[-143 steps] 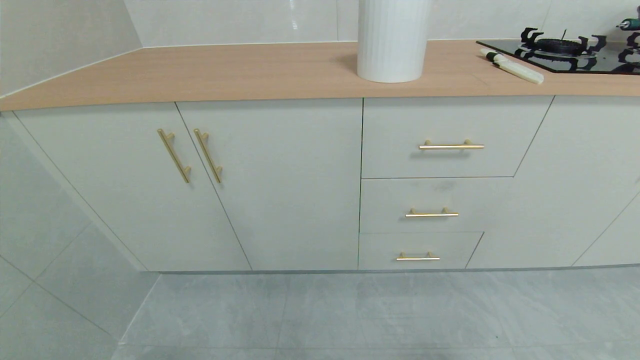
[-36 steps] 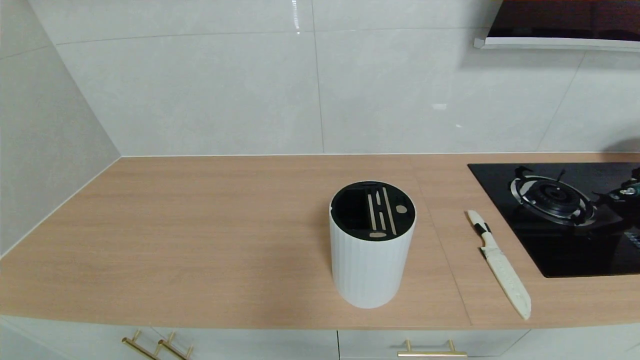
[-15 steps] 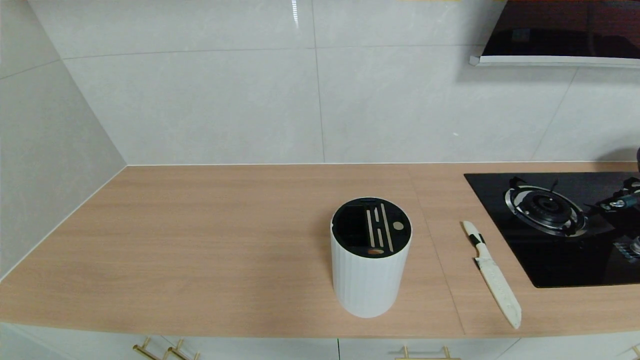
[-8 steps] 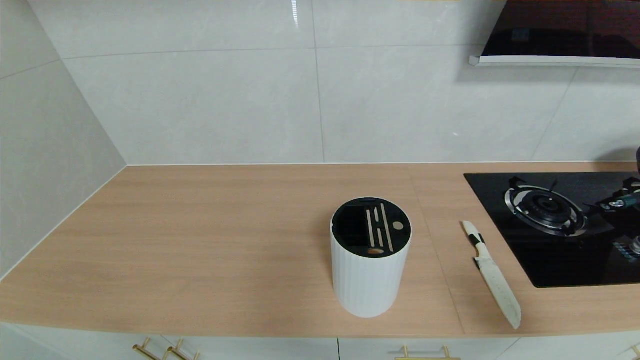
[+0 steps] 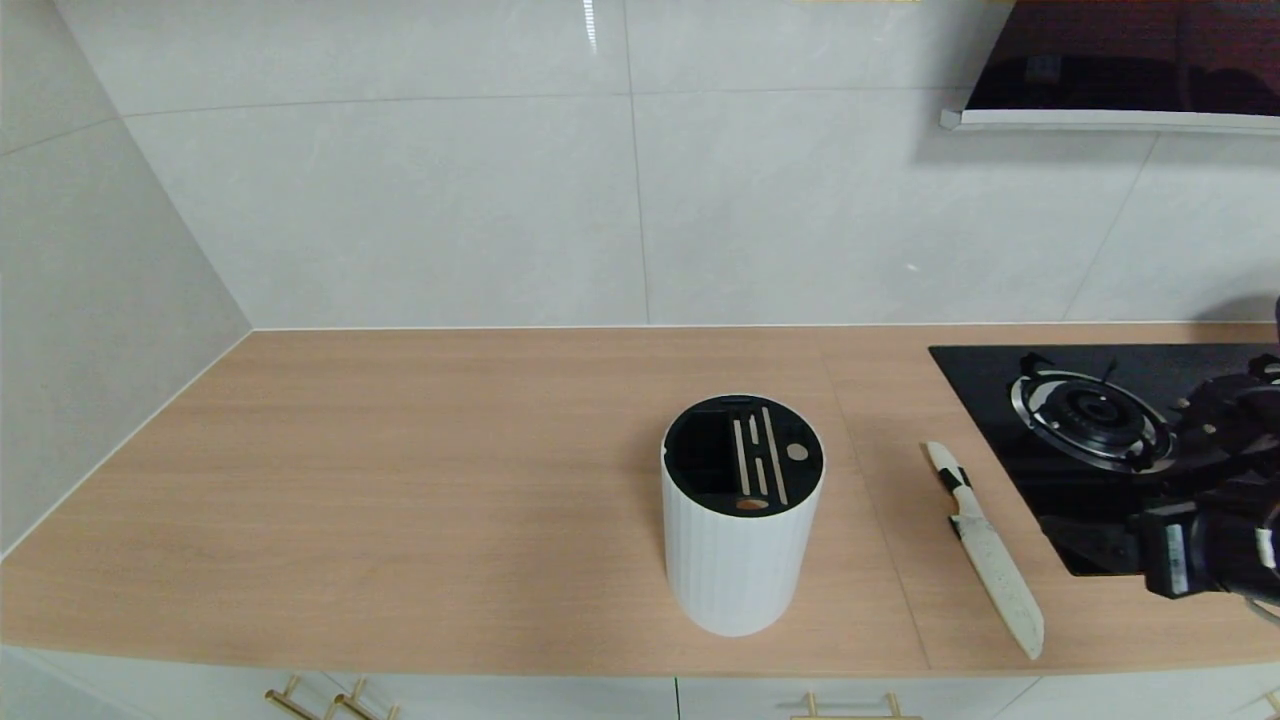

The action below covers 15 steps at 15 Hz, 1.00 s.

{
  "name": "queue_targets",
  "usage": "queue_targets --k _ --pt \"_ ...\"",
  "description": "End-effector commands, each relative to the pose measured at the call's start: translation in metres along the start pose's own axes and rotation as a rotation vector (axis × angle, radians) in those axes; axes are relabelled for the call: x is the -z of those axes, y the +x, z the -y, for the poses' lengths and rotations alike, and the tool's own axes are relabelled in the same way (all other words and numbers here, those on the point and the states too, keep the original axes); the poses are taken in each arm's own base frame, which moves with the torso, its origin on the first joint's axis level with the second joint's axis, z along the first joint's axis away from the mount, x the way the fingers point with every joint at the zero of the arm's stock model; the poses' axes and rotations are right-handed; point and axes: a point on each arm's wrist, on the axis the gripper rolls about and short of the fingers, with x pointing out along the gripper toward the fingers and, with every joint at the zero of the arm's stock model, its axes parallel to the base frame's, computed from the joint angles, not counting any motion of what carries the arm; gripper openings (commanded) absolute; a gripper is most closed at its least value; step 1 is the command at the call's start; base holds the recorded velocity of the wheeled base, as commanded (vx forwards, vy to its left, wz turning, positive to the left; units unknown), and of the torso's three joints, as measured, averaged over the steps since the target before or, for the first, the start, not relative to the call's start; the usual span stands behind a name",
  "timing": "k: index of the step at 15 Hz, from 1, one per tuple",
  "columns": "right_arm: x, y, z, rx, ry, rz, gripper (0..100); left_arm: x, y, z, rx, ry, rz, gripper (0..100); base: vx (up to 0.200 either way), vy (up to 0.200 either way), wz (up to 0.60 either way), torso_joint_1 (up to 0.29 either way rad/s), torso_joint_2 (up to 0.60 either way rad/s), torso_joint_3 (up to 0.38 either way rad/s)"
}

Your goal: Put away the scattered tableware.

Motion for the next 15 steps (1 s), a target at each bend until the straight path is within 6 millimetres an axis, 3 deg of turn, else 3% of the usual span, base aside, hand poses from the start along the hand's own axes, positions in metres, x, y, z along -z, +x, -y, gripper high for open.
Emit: queue_targets --k 1,8,15 --pt "0.004 0.074 0.0 0.01 -0.004 -0.106 100 0.0 0.0 0.0 -0.001 0.0 -0.001 100 0.0 0.0 0.0 0.0 0.0 0.0" --pt "0.04 0.157 0.003 0.023 0.004 -0.185 100 0.0 0.0 0.0 -0.001 0.0 -0.001 100 0.0 0.0 0.0 0.0 0.0 0.0" --pt "0.052 0.18 0.019 0.074 0.031 -0.145 100 0.0 0.0 0.0 -0.001 0.0 -0.001 100 0.0 0.0 0.0 0.0 0.0 0.0"
